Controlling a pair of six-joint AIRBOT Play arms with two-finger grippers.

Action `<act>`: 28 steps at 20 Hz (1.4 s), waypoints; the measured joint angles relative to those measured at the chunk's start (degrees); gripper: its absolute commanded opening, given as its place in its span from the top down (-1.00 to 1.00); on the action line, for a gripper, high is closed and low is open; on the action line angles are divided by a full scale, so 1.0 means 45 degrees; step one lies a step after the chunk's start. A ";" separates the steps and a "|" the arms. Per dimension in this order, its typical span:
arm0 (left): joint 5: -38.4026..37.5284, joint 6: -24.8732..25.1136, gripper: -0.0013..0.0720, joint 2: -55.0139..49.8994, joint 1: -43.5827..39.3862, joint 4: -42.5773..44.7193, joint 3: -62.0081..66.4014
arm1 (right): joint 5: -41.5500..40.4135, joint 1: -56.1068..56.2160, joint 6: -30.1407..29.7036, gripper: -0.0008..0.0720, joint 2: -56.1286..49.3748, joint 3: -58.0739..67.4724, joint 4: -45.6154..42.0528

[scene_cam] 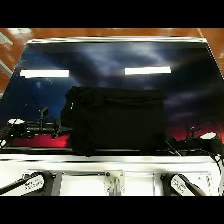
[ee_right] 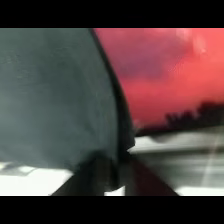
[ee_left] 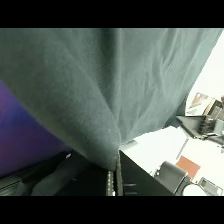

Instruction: Fold the shirts.

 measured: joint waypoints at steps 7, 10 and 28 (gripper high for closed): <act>-0.0398 0.0321 0.88 0.1360 0.0000 0.0379 0.2778 | 0.1049 0.2322 -0.0792 0.80 0.0806 0.2948 0.1977; -0.0194 0.0364 0.87 0.2749 0.0000 0.0748 0.6635 | 0.0933 0.3201 -0.1020 0.80 0.1817 0.6538 0.2487; 0.1151 -0.4741 0.87 0.7830 -0.0005 0.7834 1.9229 | 0.1977 0.3886 0.2487 0.80 0.6105 1.9647 -0.1345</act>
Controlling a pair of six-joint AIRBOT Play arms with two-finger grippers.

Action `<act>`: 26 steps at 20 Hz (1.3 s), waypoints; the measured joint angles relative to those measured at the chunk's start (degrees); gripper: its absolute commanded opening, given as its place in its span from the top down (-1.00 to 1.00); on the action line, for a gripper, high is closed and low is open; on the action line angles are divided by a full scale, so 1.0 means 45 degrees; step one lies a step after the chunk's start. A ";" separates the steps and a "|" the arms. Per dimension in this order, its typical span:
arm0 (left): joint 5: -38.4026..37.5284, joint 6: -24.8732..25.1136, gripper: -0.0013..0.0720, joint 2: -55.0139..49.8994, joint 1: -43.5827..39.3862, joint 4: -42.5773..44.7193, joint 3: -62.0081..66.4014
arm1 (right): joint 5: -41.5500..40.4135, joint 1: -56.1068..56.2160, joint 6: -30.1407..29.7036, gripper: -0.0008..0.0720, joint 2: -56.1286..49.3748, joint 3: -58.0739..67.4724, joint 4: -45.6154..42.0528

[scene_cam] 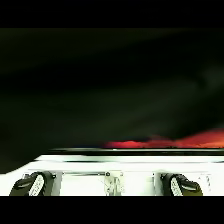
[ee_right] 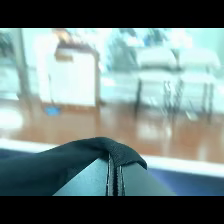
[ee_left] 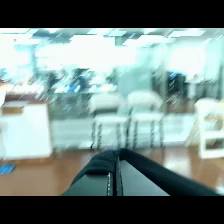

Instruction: Fold the shirts.

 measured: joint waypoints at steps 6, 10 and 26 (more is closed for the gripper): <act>-0.3701 -0.0248 0.87 0.0248 0.0000 0.1044 -0.1418 | 0.5362 0.0015 0.0782 0.81 -0.0641 -0.0209 -0.1530; -0.4920 -0.0291 0.87 0.0087 -0.0010 0.1180 -0.4129 | 0.6756 0.0015 0.1030 0.81 -0.1423 -0.2618 -0.1710; 0.4779 0.3264 0.87 -0.8315 -0.1185 -0.1695 -1.0452 | -0.9228 0.3337 -0.0355 0.81 -0.9641 -0.9515 0.0165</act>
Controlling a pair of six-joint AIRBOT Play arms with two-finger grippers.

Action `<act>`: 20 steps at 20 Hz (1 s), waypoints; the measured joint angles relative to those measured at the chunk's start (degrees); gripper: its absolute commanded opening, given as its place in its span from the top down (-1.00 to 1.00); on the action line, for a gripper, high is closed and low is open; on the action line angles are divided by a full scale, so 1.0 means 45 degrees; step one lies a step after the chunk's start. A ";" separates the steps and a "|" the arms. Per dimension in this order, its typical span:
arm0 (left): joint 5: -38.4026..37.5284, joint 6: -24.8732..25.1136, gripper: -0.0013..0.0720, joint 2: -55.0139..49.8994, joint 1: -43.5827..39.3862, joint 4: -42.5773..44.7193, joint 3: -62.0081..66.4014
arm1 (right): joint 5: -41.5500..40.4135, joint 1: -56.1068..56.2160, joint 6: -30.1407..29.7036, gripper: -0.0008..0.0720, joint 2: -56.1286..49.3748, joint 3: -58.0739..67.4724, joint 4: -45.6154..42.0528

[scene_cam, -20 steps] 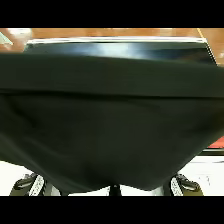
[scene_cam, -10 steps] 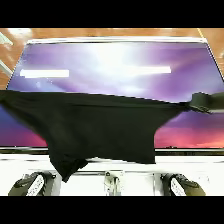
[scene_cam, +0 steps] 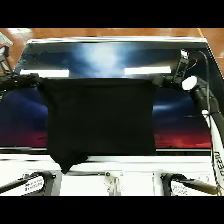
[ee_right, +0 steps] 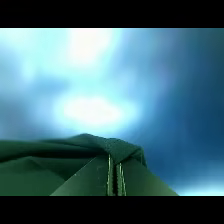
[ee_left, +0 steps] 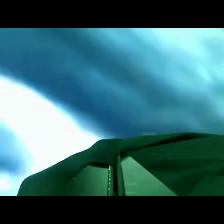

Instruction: Fold the shirts.

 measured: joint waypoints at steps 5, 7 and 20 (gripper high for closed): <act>0.2453 0.0223 0.87 -0.2288 -0.0573 -0.0238 -0.0058 | -0.2749 0.0296 0.0928 0.81 -0.1554 -0.0049 0.0194; 0.2623 0.0272 0.87 -0.2958 -0.0724 -0.0238 -0.0073 | -0.2875 0.0335 0.1438 0.81 -0.2113 -0.0053 0.0306; -0.2943 -0.0039 0.87 -0.3716 -0.0345 0.2914 -0.0078 | 0.3657 -0.0495 0.2161 0.81 -0.2803 -0.0058 0.0019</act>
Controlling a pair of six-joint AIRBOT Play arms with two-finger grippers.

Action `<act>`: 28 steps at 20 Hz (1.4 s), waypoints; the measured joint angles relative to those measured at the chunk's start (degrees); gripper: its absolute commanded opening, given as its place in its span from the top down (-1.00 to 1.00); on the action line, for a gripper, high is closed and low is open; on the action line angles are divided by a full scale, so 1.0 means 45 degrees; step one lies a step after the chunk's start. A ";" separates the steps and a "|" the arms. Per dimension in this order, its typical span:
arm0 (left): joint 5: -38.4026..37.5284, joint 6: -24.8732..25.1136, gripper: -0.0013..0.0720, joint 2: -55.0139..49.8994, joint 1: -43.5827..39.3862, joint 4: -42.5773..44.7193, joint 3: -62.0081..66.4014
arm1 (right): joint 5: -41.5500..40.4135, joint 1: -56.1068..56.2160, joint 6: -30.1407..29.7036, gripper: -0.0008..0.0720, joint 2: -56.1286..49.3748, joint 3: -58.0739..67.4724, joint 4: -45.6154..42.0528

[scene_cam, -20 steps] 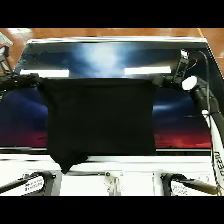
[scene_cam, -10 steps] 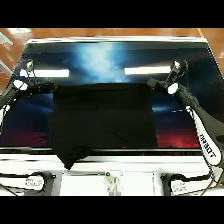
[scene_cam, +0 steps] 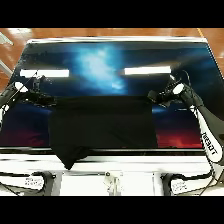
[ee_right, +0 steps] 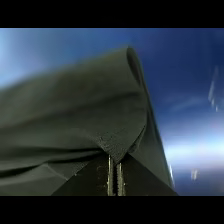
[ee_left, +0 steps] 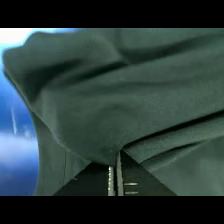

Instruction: Fold the shirts.

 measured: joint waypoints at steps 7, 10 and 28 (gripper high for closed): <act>-0.1365 -0.1263 -0.58 -0.0180 -0.0097 0.0476 0.0000 | 0.1282 0.0466 0.0272 -0.56 -0.0520 -0.0005 -0.0233; -0.1996 -0.1481 -0.64 0.0029 0.0034 0.0505 0.0000 | 0.1520 0.0253 -0.0044 -0.77 -0.0107 0.0112 -0.0223; -0.4357 0.0078 -0.81 0.6708 0.6834 -0.0947 -0.9476 | 0.6261 -0.5459 -0.3458 -0.66 0.5969 -0.4167 -0.1953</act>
